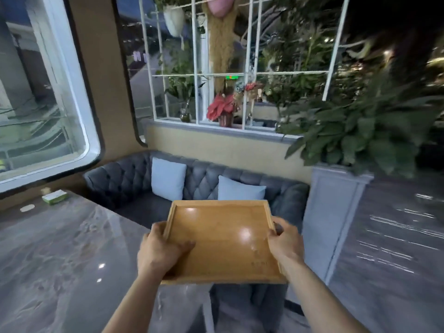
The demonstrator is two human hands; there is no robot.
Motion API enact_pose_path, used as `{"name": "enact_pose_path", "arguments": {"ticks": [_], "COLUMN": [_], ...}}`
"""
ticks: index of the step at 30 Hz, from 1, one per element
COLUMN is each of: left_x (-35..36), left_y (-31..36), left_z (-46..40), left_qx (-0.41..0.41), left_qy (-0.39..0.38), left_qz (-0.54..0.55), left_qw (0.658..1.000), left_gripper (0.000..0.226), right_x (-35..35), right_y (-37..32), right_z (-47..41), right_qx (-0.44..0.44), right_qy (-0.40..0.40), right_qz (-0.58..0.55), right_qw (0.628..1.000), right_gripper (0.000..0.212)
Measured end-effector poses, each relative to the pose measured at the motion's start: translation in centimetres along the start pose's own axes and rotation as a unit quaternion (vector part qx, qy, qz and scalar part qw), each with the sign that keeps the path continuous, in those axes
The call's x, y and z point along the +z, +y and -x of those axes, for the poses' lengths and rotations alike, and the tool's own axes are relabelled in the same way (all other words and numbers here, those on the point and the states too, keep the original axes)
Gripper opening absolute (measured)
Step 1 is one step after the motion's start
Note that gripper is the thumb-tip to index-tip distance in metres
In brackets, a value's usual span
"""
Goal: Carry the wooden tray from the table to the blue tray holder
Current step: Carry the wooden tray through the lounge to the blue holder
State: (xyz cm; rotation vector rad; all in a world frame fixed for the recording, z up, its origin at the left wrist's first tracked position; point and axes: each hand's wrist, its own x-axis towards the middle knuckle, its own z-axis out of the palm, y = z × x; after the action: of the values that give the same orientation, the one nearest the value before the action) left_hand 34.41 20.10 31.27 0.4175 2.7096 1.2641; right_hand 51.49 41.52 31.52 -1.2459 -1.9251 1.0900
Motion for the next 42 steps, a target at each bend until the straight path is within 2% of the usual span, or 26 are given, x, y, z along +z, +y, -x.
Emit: {"name": "enact_pose_path", "arguments": {"ticks": [4, 8, 15, 19, 28, 36, 42], "left_x": [8.5, 18.1, 34.2, 41.6, 55.7, 68.3, 77.2], "left_y": [7.8, 16.0, 27.8, 32.6, 41.8, 51.7, 62.0], "left_z": [3.2, 8.9, 21.0, 28.1, 37.1, 36.9, 37.2], "left_qx": [0.061, 0.104, 0.203, 0.249, 0.322, 0.334, 0.362], "left_qy": [-0.066, -0.143, -0.263, -0.314, -0.382, -0.432, -0.457], "left_qz": [0.014, 0.034, 0.053, 0.068, 0.047, 0.089, 0.086], "left_qw": [0.996, 0.984, 0.942, 0.914, 0.865, 0.833, 0.808], "left_gripper": [0.091, 0.079, 0.051, 0.024, 0.024, 0.018, 0.016], "right_x": [-10.7, -22.8, -42.4, -50.8, -61.1, -66.9, -73.1], "right_y": [5.6, 11.9, 22.5, 27.5, 35.2, 38.5, 40.0], "right_z": [-2.1, -3.1, -0.6, 2.0, 2.3, -6.9, -15.1], "right_qx": [0.055, 0.111, 0.194, 0.245, 0.299, 0.316, 0.338], "right_qy": [0.079, 0.152, 0.285, 0.352, 0.474, 0.525, 0.560], "right_qz": [-0.011, 0.018, 0.029, 0.021, -0.014, -0.021, -0.022], "right_qw": [0.995, 0.982, 0.938, 0.903, 0.828, 0.790, 0.756], "right_gripper": [0.028, 0.033, 0.038, 0.039, 0.035, 0.036, 0.041]}}
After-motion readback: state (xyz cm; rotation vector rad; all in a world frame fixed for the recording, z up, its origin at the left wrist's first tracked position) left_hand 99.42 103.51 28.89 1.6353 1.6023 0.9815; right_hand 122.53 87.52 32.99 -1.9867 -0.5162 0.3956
